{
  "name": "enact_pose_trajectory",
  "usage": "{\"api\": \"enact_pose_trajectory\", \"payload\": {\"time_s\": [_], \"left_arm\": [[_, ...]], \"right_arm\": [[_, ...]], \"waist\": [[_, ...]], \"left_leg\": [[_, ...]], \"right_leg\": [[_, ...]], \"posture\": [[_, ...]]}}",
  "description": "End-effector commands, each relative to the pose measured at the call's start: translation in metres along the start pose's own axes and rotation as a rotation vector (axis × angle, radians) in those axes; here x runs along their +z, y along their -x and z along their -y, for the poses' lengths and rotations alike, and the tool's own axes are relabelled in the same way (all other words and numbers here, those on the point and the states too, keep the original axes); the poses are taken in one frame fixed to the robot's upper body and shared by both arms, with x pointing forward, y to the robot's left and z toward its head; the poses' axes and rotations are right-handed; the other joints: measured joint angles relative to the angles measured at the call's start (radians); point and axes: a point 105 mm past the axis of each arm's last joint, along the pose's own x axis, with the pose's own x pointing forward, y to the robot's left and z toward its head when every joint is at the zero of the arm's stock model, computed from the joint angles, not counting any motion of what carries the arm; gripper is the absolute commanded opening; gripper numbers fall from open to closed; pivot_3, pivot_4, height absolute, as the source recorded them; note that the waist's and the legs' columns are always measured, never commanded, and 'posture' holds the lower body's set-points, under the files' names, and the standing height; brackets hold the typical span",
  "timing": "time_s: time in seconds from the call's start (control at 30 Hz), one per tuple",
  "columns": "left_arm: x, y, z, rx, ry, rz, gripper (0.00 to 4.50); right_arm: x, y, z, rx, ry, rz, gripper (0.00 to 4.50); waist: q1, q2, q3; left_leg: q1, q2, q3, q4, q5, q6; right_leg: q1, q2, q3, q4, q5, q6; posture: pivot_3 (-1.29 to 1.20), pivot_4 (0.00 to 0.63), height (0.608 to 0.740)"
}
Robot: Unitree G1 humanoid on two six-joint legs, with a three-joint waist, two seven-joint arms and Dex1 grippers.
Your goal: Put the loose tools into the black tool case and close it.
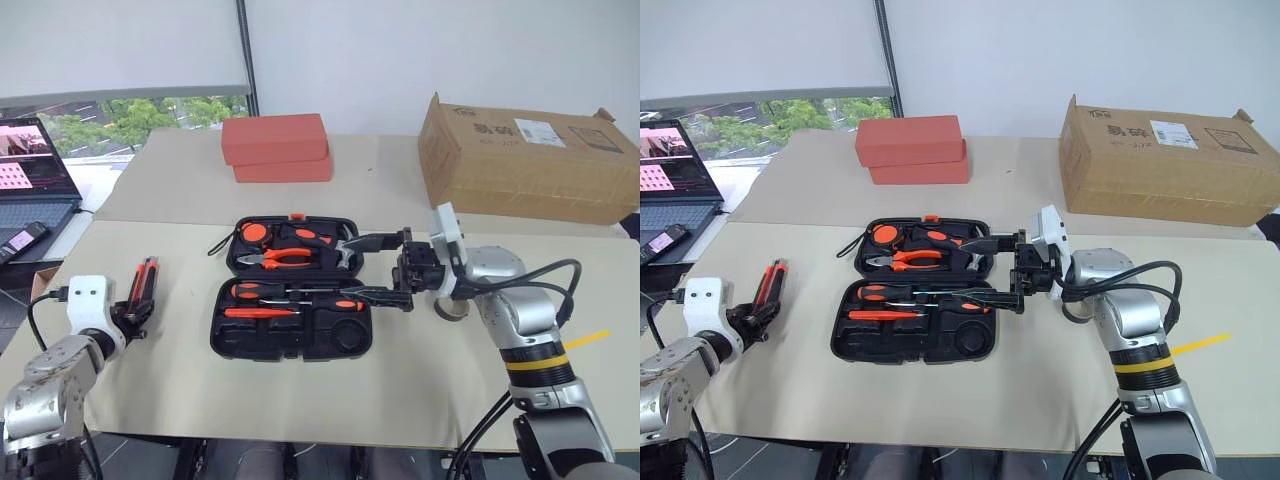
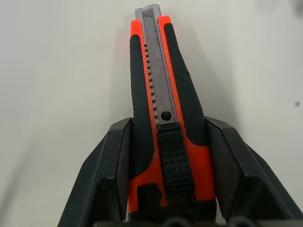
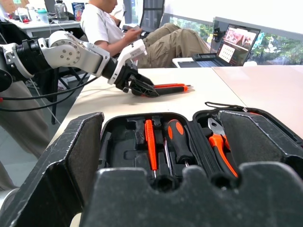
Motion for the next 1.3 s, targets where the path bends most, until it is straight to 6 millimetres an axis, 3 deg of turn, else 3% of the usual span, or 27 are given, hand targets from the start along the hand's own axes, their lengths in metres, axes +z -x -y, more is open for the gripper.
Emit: {"api": "enact_pose_trajectory", "payload": {"time_s": [0.03, 0.07, 0.13, 0.2, 0.33, 0.5, 0.73, 0.97, 1.3], "left_arm": [[0.057, 0.005, 0.012, -0.119, -0.086, 0.240, 1.79], [0.066, 0.006, 0.018, -0.168, -0.099, 0.276, 1.79], [0.091, 0.015, 0.052, -0.413, -0.158, 0.384, 1.79], [0.099, 0.025, 0.079, -0.626, -0.219, 0.413, 1.79], [0.083, 0.049, 0.122, -1.045, -0.469, 0.327, 1.79], [0.052, 0.061, 0.144, -1.336, -0.735, 0.189, 1.79], [0.014, 0.050, 0.145, -1.482, -0.962, 0.031, 1.79], [0.008, 0.033, 0.146, -1.453, -1.037, 0.004, 1.79], [0.007, 0.023, 0.152, -1.387, -1.006, 0.032, 1.79]], "right_arm": [[0.012, 0.002, -0.002, 0.007, 0.051, 0.016, 4.50], [0.012, 0.002, -0.002, 0.006, 0.051, 0.016, 4.50], [0.013, 0.005, -0.002, 0.000, 0.049, 0.014, 4.50], [0.012, 0.008, -0.002, -0.006, 0.046, 0.010, 4.50], [0.007, 0.018, -0.002, -0.027, 0.042, -0.021, 4.50], [0.006, 0.030, -0.004, -0.047, 0.045, -0.044, 4.50], [0.007, 0.033, -0.017, -0.064, 0.038, -0.035, 4.50], [-0.009, 0.042, -0.032, -0.015, 0.011, -0.135, 4.50], [-0.013, 0.041, -0.035, -0.023, 0.004, -0.126, 4.50]], "waist": [[0.002, 0.000, 0.000], [0.002, 0.000, 0.000], [0.002, 0.000, 0.000], [0.001, 0.000, 0.000], [-0.001, 0.000, 0.000], [-0.009, 0.000, 0.000], [-0.007, 0.000, 0.000], [0.001, 0.000, 0.000], [0.001, 0.001, 0.000]], "left_leg": [[0.000, 0.000, 0.000, 0.000, 0.001, -0.001], [-0.001, 0.000, 0.000, 0.000, 0.002, -0.003], [-0.001, 0.000, 0.000, 0.000, 0.003, -0.005], [-0.002, 0.000, 0.000, 0.000, 0.003, -0.005], [-0.003, -0.001, 0.001, 0.000, 0.003, -0.006], [-0.003, 0.000, 0.002, -0.001, 0.003, -0.006], [-0.003, 0.000, 0.002, 0.000, 0.000, 0.000], [-0.004, 0.000, 0.001, 0.002, -0.001, 0.002], [-0.003, 0.000, 0.001, 0.002, -0.001, 0.002]], "right_leg": [[0.000, 0.000, 0.000, 0.000, 0.000, 0.000], [0.000, -0.001, -0.001, 0.000, 0.000, 0.000], [0.000, -0.001, -0.001, -0.001, 0.000, 0.000], [-0.001, -0.001, -0.002, -0.001, 0.000, 0.000], [-0.001, 0.004, -0.002, -0.002, 0.000, 0.000], [-0.002, 0.006, -0.002, -0.003, 0.000, 0.001], [-0.002, 0.008, -0.001, -0.002, 0.000, 0.001], [-0.001, 0.008, -0.001, -0.003, -0.001, 0.001], [-0.001, 0.008, -0.001, -0.001, -0.001, 0.002]], "posture": [[0.00, 0.150, 0.711], [0.00, 0.150, 0.711], [0.00, 0.150, 0.711], [0.00, 0.150, 0.711], [0.00, 0.150, 0.711], [0.00, 0.150, 0.711], [0.00, 0.150, 0.711], [0.00, 0.150, 0.711], [0.00, 0.150, 0.711]]}}
